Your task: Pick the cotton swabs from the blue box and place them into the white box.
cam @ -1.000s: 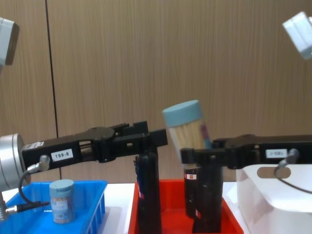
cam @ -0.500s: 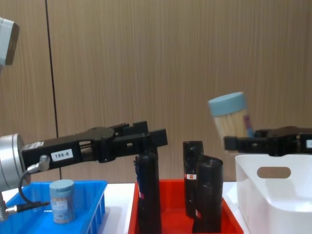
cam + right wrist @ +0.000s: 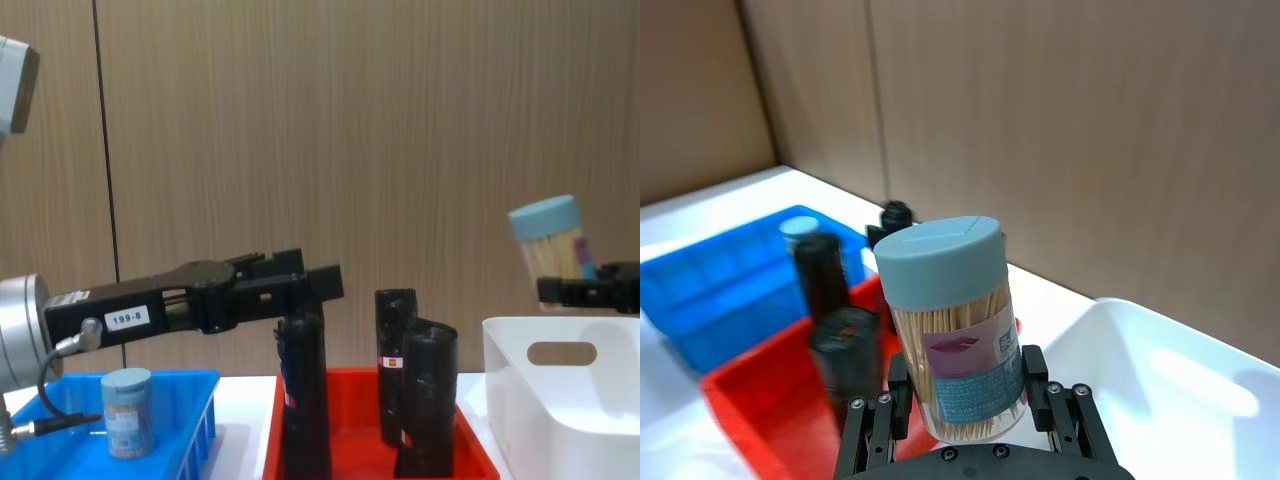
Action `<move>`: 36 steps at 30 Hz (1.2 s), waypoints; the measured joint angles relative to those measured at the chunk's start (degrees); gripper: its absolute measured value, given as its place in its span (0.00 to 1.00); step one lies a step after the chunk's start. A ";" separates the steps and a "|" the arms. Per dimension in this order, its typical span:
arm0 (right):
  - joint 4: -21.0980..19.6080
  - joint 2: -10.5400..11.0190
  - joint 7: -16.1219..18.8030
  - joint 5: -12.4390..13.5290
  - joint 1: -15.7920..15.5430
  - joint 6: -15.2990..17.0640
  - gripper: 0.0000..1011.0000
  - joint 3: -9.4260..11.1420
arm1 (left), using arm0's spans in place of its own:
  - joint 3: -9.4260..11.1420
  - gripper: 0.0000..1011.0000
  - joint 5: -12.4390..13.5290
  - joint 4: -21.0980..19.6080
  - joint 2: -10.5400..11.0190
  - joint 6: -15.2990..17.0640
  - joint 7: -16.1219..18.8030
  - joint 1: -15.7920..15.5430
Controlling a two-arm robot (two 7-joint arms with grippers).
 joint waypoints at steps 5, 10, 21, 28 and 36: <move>3.69 -0.08 -0.94 -1.30 1.61 -0.81 0.65 0.20 | 0.00 0.99 0.00 0.00 0.00 0.00 0.00 0.00; 7.00 -0.34 -1.72 -2.63 2.89 -1.50 0.65 0.19 | 0.00 0.99 0.00 0.00 0.00 0.00 0.00 0.00; 10.89 -0.79 -2.37 -4.24 4.19 -2.25 0.67 -0.37 | 0.00 0.99 0.00 0.00 0.00 0.00 0.00 0.00; 11.50 -0.88 -2.32 -4.39 4.30 -2.61 0.85 -0.71 | 0.00 0.99 0.00 0.00 0.00 0.00 0.00 0.00; 10.90 -0.72 -1.88 -4.29 3.85 -2.97 0.99 -0.91 | 0.00 0.99 0.00 0.00 0.00 0.00 0.00 0.00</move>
